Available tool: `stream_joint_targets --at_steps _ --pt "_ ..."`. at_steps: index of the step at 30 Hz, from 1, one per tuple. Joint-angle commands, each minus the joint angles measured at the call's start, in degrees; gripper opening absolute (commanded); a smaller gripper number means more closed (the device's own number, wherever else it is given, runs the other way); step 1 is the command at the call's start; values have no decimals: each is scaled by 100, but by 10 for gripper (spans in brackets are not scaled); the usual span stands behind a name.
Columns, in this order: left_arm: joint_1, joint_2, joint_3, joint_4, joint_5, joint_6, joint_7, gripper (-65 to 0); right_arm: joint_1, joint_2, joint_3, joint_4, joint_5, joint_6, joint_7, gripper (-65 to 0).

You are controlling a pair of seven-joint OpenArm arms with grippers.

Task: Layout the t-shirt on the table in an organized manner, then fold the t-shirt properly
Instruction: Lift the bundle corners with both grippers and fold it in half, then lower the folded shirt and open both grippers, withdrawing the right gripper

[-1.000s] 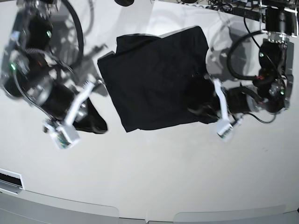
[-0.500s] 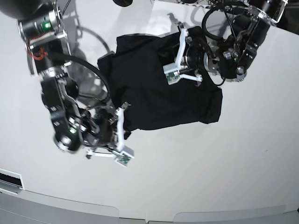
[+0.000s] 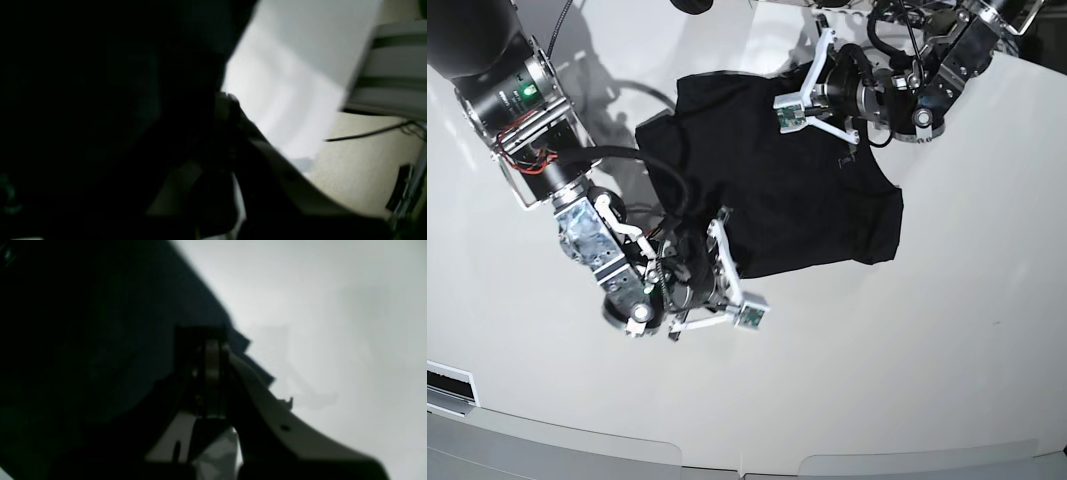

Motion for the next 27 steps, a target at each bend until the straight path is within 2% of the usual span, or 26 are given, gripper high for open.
stream_joint_targets --at_steps 1,3,6,8,14,16,19,23,25,27 --pt "-52 -83 -15 -4 111 70 -164 -650 160 7 -11 92 -98 3 28 -650" --pt "-92 -138 -15 -157 297 195 -396 -650 146 20 -20 92 -181 -15 -184 -650" --pt "-306 -153 -15 -433 330 208 -452 -650 149 74 -15 92 -66 -208 -597 -650" --pt "-553 -153 -4 -640 332 212 -610 -650 146 153 -15 92 98 -203 -822 -650" --pt "-1322 -129 -4 -1419 345 286 -1016 -650 125 675 -13 94 1587 -111 -1797 -650" --pt "-1572 -111 -4 -1694 529 289 -1298 -650 61 903 -9 94 2087 -83 -2024 -650" --pt "-1961 -61 -4 -1945 695 289 -1469 -650 -94 1215 -7 105 2612 3 -2070 -650" --pt "-2430 -66 -11 -1821 640 323 -1416 -650 -136 1401 31 116 2758 3 -2059 -650" --pt "-2610 -79 -50 -1617 420 527 -1167 -650 -144 1432 184 114 2645 -245 -1902 -650" --pt "-2717 -76 -175 -1405 81 643 -876 -650 -208 1425 455 114 2236 -564 -1631 -650"
